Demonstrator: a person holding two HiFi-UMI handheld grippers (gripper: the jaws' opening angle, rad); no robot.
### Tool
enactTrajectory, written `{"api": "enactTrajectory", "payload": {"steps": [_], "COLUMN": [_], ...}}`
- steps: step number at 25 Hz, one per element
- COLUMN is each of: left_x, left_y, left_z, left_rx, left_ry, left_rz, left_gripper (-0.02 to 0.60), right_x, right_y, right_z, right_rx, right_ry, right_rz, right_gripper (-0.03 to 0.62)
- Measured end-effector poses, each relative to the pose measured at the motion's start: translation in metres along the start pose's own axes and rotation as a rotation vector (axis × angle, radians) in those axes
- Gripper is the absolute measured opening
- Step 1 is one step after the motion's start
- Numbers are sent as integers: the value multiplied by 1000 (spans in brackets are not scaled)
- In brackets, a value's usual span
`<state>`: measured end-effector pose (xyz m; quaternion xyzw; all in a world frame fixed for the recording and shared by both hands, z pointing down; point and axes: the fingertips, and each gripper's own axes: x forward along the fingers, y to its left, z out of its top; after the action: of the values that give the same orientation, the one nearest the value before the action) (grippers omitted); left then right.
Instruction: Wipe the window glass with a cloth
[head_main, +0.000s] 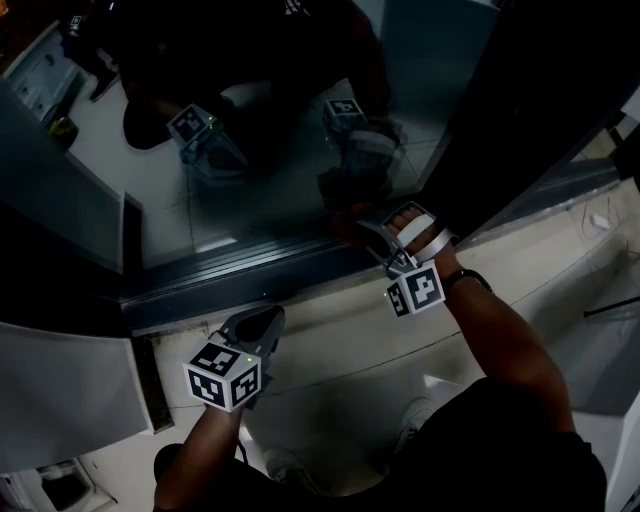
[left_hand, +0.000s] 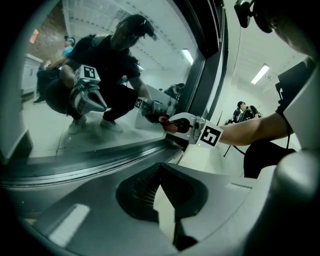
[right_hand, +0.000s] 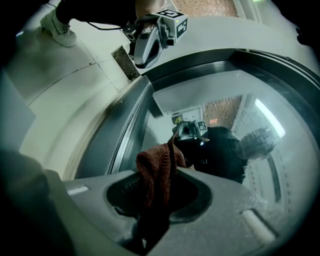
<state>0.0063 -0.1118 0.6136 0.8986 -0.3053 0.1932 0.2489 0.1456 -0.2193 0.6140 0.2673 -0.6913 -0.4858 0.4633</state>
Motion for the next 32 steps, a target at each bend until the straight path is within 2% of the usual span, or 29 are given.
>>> {"api": "enactTrajectory", "payload": {"steps": [7, 11, 17, 24, 32], "left_x": [-1, -4, -19, -26, -36], "left_y": [-3, -1, 10, 7, 13], "left_z": [2, 3, -6, -3, -6], "left_rx": [5, 0, 0, 0, -8], "left_ry": [-2, -8, -31, -40, -42], "left_rz": [-1, 8, 12, 24, 32], "left_gripper": [17, 17, 17, 17, 17], "right_x": [5, 15, 39, 58, 61], "right_y": [13, 40, 80, 125, 131], "right_z": [1, 0, 15, 7, 6], "right_rx": [-29, -50, -63, -83, -57], "right_ry": [14, 29, 53, 104, 129], "right_rz": [47, 137, 217, 340, 382], "right_gripper": [74, 74, 74, 74, 74]}}
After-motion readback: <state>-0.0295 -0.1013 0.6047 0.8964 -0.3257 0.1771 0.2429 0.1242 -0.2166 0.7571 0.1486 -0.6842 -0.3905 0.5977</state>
